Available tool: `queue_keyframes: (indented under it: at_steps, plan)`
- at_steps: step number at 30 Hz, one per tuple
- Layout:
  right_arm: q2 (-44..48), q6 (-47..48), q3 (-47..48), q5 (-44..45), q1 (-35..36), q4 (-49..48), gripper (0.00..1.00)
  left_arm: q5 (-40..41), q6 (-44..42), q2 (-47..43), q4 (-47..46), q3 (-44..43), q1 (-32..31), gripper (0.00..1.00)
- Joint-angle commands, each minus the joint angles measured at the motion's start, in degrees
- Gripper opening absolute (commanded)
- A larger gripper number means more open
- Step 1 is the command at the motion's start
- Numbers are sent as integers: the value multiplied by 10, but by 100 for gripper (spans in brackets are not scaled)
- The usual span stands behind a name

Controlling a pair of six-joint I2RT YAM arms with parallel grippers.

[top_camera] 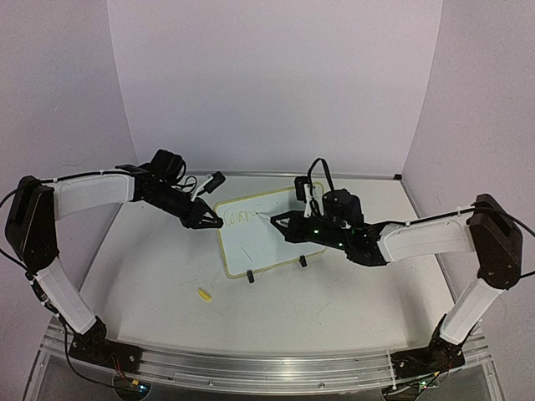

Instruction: Write a sentence on the whiteboard

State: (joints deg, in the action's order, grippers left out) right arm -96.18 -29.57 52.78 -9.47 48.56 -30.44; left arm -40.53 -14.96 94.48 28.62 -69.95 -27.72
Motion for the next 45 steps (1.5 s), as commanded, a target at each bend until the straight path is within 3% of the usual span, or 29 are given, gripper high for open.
queue_keyframes:
  at_steps: [1,25,45]
  plan:
    - [6,-5,-9,28,-3,-1,0,67,-23,-1,24,-6,-2,0]
    - [70,-6,-22,25,-4,-2,0,69,-23,-2,25,-7,-2,0]
    - [24,-7,6,25,-4,-4,0,72,-24,-4,26,-6,-5,0]
